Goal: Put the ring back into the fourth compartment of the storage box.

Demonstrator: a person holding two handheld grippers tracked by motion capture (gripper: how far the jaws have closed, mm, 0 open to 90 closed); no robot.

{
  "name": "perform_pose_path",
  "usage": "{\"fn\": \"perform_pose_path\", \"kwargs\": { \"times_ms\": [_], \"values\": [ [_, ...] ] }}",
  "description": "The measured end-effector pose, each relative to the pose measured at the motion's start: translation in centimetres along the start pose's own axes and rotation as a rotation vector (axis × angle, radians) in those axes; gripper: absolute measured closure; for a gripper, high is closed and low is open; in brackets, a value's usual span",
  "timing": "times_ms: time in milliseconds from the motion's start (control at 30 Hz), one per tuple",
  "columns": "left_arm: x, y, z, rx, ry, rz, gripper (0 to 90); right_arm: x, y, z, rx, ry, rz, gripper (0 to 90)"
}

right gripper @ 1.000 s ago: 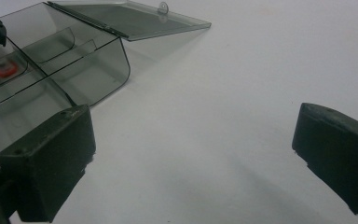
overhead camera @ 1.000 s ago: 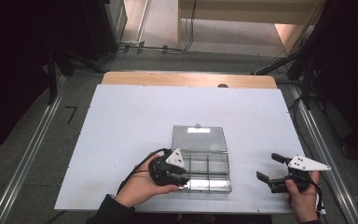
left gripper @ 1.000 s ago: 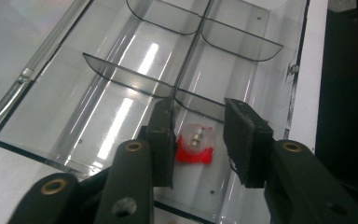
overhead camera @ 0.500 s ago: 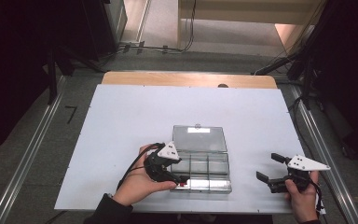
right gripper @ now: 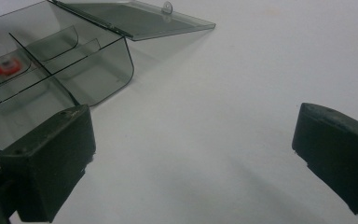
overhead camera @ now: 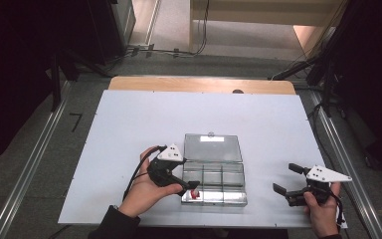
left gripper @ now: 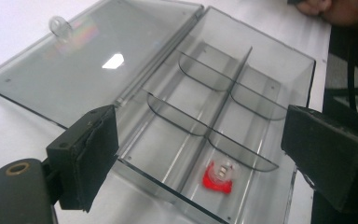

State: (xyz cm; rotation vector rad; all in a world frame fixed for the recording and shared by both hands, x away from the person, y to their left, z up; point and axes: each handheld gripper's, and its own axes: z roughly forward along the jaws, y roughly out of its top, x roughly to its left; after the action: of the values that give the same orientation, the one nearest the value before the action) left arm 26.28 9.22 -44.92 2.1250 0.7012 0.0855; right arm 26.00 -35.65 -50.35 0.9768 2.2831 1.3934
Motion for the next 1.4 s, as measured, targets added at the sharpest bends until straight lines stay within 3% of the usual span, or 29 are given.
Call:
{"fn": "perform_pose_path", "kwargs": {
  "times_ms": [433,533,600,833,1400],
  "values": [
    [1.1,0.1,-0.8,-0.056,0.015,-0.040,7.6,0.1,0.1,0.0,0.008,0.003,-0.010,0.0],
    [1.3,0.2,-0.9,-0.070,0.010,-0.047,6.6,0.3,0.2,-0.2,0.025,0.038,-0.025,0.0],
    [1.4,0.2,-0.9,-0.071,0.009,-0.049,6.5,0.4,0.3,-0.3,0.027,0.038,-0.030,0.0],
    [2.1,0.3,-0.8,-0.083,0.011,-0.076,3.5,0.6,0.6,-0.5,0.007,0.051,-0.010,0.0],
    [3.8,1.2,-0.1,-0.112,0.024,-0.117,0.0,2.0,1.6,-0.3,-0.024,0.060,-0.018,0.0]
  ]
}}
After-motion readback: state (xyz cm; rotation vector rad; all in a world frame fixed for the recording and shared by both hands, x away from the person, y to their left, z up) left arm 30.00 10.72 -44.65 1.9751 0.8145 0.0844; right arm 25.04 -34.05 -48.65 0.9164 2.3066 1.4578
